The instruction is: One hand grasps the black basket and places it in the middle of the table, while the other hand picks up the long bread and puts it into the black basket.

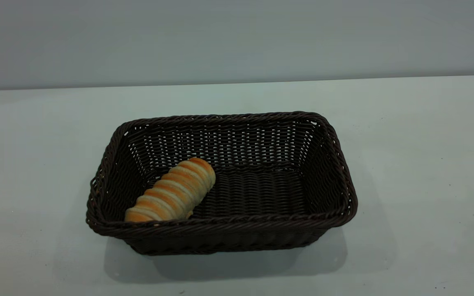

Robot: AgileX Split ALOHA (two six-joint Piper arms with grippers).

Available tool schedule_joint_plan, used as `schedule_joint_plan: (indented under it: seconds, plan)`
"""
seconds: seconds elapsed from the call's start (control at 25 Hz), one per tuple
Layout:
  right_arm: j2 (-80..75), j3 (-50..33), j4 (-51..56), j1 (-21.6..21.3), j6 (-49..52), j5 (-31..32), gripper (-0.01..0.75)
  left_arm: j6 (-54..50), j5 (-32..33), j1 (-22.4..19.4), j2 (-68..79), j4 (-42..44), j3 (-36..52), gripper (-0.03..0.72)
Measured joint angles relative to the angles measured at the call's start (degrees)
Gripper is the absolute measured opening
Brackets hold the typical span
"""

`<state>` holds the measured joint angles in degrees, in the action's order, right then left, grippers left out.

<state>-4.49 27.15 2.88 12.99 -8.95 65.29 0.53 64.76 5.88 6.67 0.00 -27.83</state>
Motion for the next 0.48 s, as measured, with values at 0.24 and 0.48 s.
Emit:
schedule_joint_plan:
  seconds: [0.24,0.48]
  plan:
    - [1.57,0.00,0.58,-9.37,0.00,0.00,0.539,0.00,0.00,-3.53,-2.17,0.00,0.00,0.419]
    - [5.31,-0.05,0.62,-17.37,0.00,0.00,0.539,0.00,0.05,-4.53,-7.38,0.00,0.00,0.419]
